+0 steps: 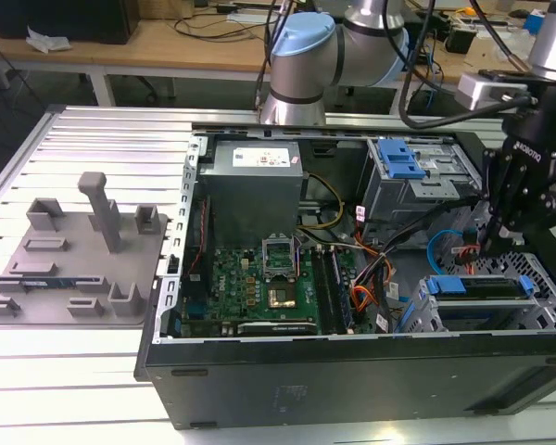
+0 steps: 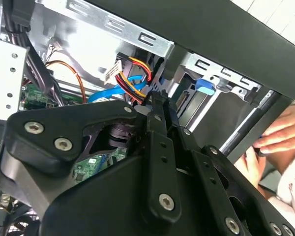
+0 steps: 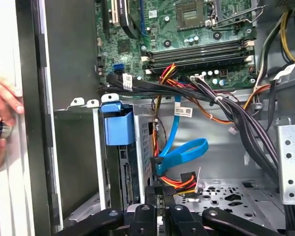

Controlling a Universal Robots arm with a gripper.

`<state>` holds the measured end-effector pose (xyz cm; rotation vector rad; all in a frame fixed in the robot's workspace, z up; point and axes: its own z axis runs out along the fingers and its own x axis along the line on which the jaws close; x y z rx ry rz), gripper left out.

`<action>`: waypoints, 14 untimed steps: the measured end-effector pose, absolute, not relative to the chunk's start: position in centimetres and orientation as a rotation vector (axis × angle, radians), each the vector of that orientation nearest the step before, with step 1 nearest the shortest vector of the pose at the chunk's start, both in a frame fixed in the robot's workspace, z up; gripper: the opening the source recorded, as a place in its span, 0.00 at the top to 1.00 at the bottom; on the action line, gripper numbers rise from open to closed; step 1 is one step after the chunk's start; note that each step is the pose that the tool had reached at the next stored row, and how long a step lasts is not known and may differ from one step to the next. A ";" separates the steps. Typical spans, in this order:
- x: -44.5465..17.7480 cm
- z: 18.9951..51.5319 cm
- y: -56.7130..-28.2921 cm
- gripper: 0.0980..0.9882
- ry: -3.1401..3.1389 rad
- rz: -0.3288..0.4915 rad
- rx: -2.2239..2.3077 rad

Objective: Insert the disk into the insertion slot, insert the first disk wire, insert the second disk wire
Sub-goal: 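Insert the first disk wire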

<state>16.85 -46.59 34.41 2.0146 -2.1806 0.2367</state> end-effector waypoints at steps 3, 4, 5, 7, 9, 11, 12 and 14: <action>16.8 34.4 -47.5 0.93 -2.198 0.203 2.031; 16.8 34.5 -47.8 0.93 -2.205 0.189 2.038; 16.8 34.5 -47.9 0.93 -2.210 0.180 2.043; 16.8 34.9 -48.2 0.93 -2.222 0.156 2.054; 16.8 35.2 -48.6 0.93 -2.230 0.140 2.061; 16.8 35.3 -49.0 0.93 -2.236 0.127 2.067; 16.9 35.5 -49.3 0.93 -2.242 0.115 2.073; 16.8 35.6 -49.4 0.93 -2.246 0.106 2.076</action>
